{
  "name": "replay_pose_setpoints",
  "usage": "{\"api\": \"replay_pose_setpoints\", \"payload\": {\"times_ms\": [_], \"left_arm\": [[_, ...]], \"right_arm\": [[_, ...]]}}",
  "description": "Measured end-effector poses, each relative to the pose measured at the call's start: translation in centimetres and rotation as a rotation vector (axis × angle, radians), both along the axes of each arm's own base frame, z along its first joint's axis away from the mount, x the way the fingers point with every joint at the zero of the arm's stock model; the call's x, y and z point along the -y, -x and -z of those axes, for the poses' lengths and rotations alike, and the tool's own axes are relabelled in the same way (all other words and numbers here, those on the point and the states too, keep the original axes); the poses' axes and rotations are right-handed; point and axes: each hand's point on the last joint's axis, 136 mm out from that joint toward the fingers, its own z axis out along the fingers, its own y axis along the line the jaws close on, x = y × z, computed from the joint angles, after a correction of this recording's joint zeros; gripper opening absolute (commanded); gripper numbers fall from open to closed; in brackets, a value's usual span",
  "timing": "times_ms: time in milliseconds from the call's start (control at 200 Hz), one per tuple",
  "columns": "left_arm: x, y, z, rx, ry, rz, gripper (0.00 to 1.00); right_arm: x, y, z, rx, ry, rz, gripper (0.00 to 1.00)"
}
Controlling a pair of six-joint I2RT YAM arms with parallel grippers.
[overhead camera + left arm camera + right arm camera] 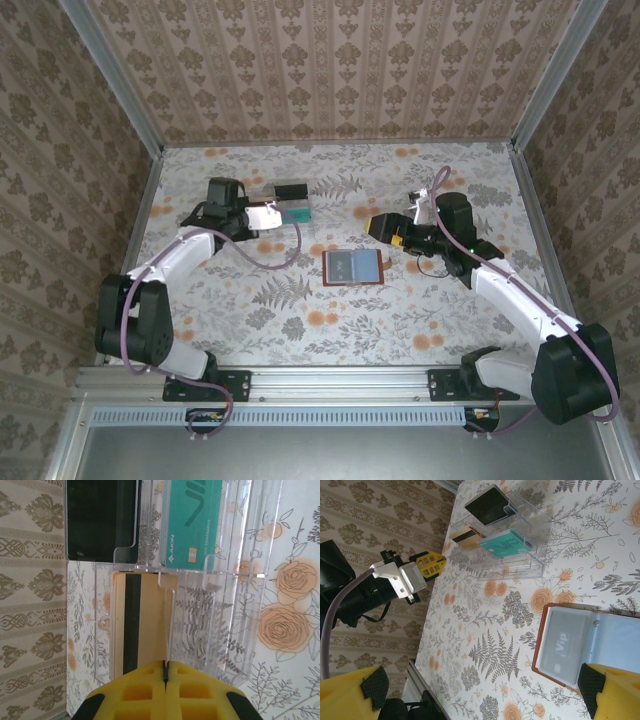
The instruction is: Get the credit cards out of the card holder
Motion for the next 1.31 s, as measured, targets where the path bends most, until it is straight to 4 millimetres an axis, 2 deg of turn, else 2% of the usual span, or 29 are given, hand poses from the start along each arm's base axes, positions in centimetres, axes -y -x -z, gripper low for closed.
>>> {"api": "replay_pose_setpoints", "payload": {"times_ms": [310, 960, 1030, 1120, 1305], "left_arm": [[0.0, -1.8, -0.2, 0.013, 0.006, -0.01, 0.0], [0.1, -2.5, 1.5, -0.025, 0.007, -0.007, 0.0], [0.1, -2.6, 1.4, -0.023, 0.007, -0.006, 0.15], [0.1, -2.8, 1.5, -0.02, 0.005, -0.006, 0.28], [0.0, -3.3, 1.5, -0.017, 0.006, -0.017, 0.31]], "right_arm": [[-0.1, -0.3, 1.2, -0.035, 0.009, 0.0, 1.0], [-0.2, -0.7, 2.6, -0.074, 0.019, -0.001, 1.0], [-0.2, -0.7, 2.7, -0.076, 0.02, -0.001, 1.0], [-0.2, -0.8, 2.8, -0.077, 0.02, -0.001, 1.0], [-0.2, -0.8, 3.0, -0.084, 0.022, -0.001, 1.0]]}}
